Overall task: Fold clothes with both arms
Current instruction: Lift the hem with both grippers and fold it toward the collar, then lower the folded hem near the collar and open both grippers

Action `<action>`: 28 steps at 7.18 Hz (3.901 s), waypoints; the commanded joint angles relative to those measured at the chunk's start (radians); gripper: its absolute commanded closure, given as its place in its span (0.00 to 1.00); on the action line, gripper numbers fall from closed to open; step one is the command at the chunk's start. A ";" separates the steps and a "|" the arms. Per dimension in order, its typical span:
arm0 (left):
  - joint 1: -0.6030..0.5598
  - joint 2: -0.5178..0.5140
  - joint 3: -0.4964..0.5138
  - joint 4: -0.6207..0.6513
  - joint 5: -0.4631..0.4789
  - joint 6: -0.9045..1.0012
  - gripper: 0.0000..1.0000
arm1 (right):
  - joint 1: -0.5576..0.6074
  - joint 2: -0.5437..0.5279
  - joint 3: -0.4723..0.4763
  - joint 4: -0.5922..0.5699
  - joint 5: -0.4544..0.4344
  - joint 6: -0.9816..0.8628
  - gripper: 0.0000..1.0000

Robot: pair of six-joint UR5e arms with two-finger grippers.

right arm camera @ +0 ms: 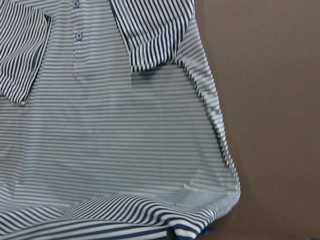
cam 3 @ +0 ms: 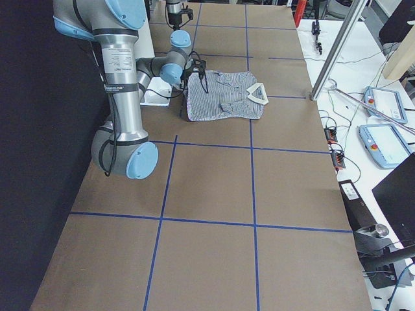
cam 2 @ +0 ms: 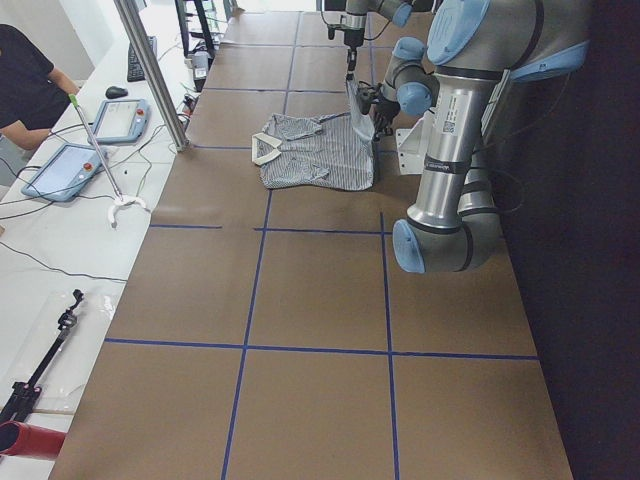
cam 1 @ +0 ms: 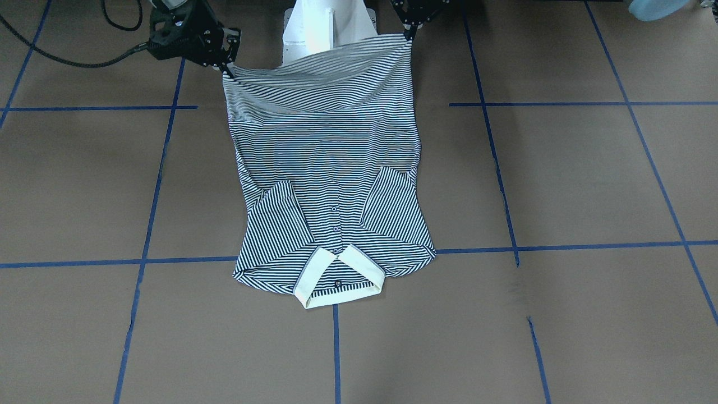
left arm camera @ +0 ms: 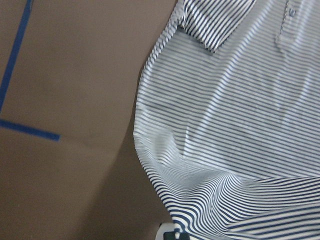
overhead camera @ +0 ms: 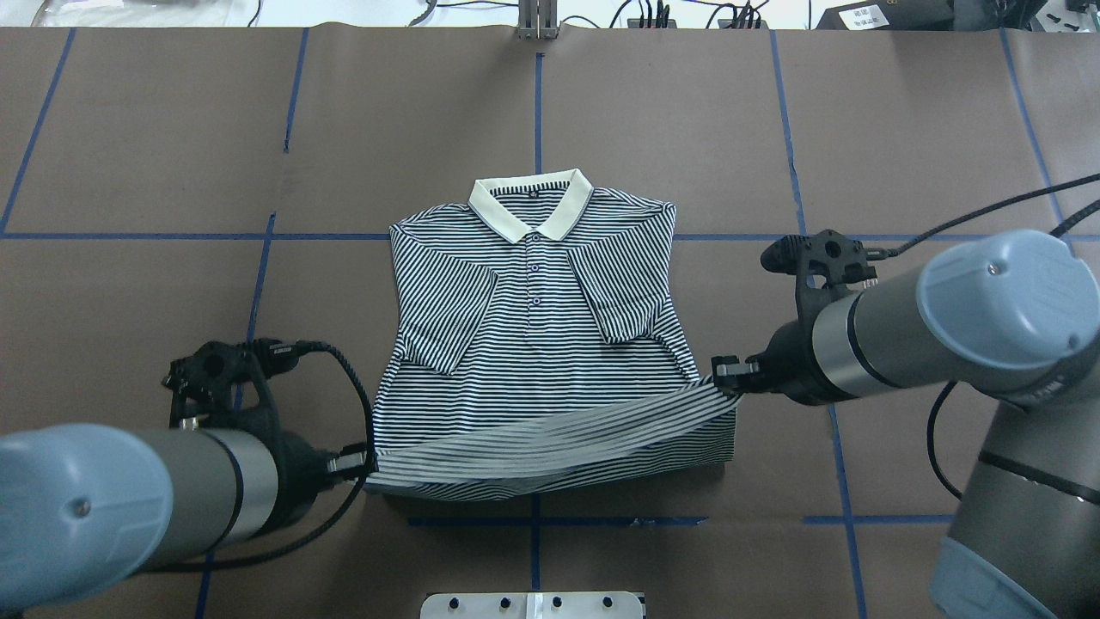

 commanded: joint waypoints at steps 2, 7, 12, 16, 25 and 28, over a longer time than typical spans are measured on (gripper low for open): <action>-0.193 -0.031 0.313 -0.282 -0.003 0.116 1.00 | 0.148 0.166 -0.358 0.164 -0.012 -0.093 1.00; -0.302 -0.045 0.519 -0.477 -0.037 0.232 1.00 | 0.249 0.401 -0.755 0.300 -0.007 -0.093 1.00; -0.388 -0.137 0.745 -0.574 -0.037 0.223 1.00 | 0.257 0.407 -0.822 0.388 -0.010 -0.091 1.00; -0.397 -0.181 0.830 -0.614 -0.037 0.205 1.00 | 0.254 0.409 -0.822 0.394 -0.012 -0.091 1.00; -0.413 -0.198 0.848 -0.617 -0.040 0.209 0.40 | 0.250 0.410 -0.821 0.396 -0.010 -0.091 0.93; -0.414 -0.197 0.848 -0.639 -0.038 0.208 0.00 | 0.247 0.406 -0.827 0.396 -0.012 -0.091 0.00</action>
